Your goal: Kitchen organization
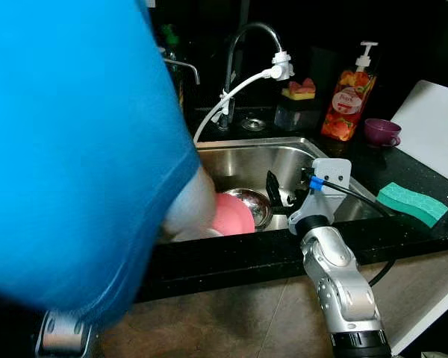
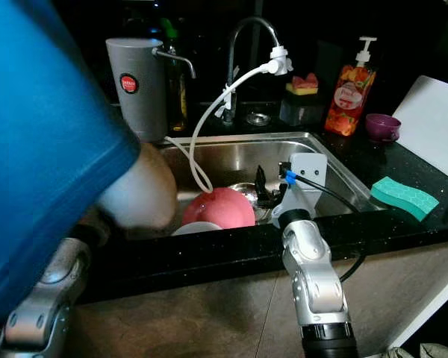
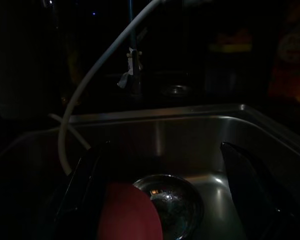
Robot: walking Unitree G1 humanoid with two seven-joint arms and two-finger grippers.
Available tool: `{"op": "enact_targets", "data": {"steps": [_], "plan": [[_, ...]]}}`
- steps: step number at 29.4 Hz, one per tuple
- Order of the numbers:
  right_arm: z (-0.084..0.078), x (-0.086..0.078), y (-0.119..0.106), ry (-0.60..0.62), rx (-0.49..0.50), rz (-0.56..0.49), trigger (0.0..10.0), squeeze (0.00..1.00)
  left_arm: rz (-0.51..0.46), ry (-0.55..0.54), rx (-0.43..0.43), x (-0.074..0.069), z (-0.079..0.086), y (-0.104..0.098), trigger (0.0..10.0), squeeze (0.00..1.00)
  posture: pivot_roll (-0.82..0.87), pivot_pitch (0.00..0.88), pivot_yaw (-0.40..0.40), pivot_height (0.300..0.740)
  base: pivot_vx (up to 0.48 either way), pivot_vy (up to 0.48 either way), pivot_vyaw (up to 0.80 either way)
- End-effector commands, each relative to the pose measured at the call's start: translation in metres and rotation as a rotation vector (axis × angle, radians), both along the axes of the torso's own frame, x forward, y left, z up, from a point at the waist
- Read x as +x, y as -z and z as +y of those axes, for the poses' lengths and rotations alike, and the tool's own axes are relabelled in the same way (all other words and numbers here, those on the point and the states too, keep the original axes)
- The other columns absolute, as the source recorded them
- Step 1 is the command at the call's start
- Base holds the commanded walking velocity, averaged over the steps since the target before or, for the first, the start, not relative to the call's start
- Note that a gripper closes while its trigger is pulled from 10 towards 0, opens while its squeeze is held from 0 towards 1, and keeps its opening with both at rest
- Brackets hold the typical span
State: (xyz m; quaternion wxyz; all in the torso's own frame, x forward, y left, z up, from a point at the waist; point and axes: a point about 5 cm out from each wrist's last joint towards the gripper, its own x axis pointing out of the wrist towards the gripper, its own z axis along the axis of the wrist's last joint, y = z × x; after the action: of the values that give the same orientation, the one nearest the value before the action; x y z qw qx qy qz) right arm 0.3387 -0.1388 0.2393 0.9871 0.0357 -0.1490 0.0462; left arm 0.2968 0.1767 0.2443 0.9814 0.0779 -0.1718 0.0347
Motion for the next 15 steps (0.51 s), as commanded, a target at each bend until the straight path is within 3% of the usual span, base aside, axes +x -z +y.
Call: {"op": "enact_targets", "data": {"steps": [1,15], "plan": [[-0.0005,0.0007,-0.0019,0.002,-0.008,-0.008,10.0,0.0,0.005,0.01,0.01,0.0005,-0.003,0.0022,10.0,0.0,0.09,0.05,-0.058,0.74,0.0,0.0,0.0],[-0.002,0.0,-0.0111,0.009,0.001,-0.04,10.0,0.0,-0.01,0.038,0.013,0.0015,-0.01,-0.002,10.0,0.0,0.08,0.056,-0.056,0.74,0.0,0.0,0.0]]}}
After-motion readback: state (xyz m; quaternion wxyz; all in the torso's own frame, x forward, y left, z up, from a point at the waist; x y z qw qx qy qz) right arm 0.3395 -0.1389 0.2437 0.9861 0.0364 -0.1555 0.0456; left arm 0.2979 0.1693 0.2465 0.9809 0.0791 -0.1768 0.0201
